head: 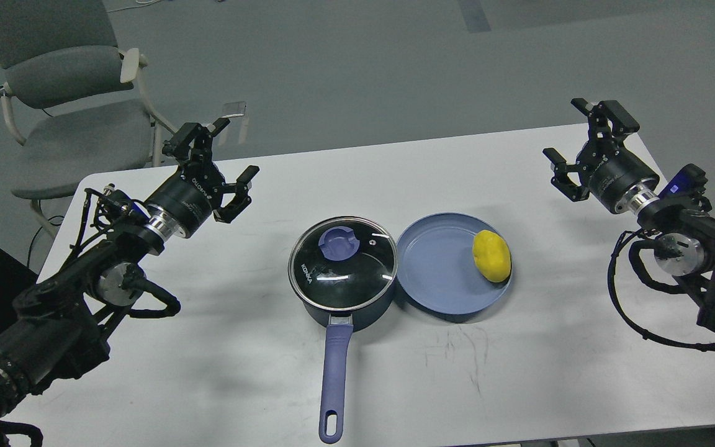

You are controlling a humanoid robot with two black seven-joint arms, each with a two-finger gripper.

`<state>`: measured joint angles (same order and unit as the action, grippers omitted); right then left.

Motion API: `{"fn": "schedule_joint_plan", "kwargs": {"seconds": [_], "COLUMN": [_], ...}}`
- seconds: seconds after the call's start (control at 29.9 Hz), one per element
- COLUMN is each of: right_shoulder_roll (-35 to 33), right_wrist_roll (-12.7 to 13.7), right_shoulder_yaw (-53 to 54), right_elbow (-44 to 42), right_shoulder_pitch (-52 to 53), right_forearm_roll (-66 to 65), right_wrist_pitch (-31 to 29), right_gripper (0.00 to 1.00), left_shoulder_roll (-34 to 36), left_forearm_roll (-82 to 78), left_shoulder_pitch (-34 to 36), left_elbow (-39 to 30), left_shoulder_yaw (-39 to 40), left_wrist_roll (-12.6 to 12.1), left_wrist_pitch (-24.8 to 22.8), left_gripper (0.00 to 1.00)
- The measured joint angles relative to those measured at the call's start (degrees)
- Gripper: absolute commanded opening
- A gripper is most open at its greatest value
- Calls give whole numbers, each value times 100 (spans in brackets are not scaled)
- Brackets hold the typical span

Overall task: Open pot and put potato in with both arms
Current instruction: 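Move the left gripper toward the glass lid on the saucepan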

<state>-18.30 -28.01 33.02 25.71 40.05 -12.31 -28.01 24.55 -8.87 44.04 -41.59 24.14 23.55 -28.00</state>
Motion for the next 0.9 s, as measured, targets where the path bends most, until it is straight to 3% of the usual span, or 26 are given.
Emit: {"fn": "schedule_joint_plan", "kwargs": {"seconds": [0.33, 0.74, 0.9], "right_shoulder_roll": [-30, -1346, -1415], "right_wrist_roll": [0, 1, 1], "right_shoulder_yaw": [-97, -1109, -1069], "right_elbow": [18, 929, 922], "right_shoulder_pitch": [-11, 778, 642], "right_forearm_roll": [-33, -79, -78], "right_wrist_pitch": [0, 0, 0], "right_gripper": [100, 100, 100], "left_shoulder_roll": [21, 440, 718], "left_forearm_roll": [3, -97, -529], "left_shoulder_pitch": [17, 406, 988], "left_elbow": [28, 44, -217], "left_shoulder_yaw": [-12, 52, 22], "left_wrist_roll": [-17, 23, 378], "left_wrist_pitch": [0, 0, -1], "left_gripper": [98, 98, 98]}}
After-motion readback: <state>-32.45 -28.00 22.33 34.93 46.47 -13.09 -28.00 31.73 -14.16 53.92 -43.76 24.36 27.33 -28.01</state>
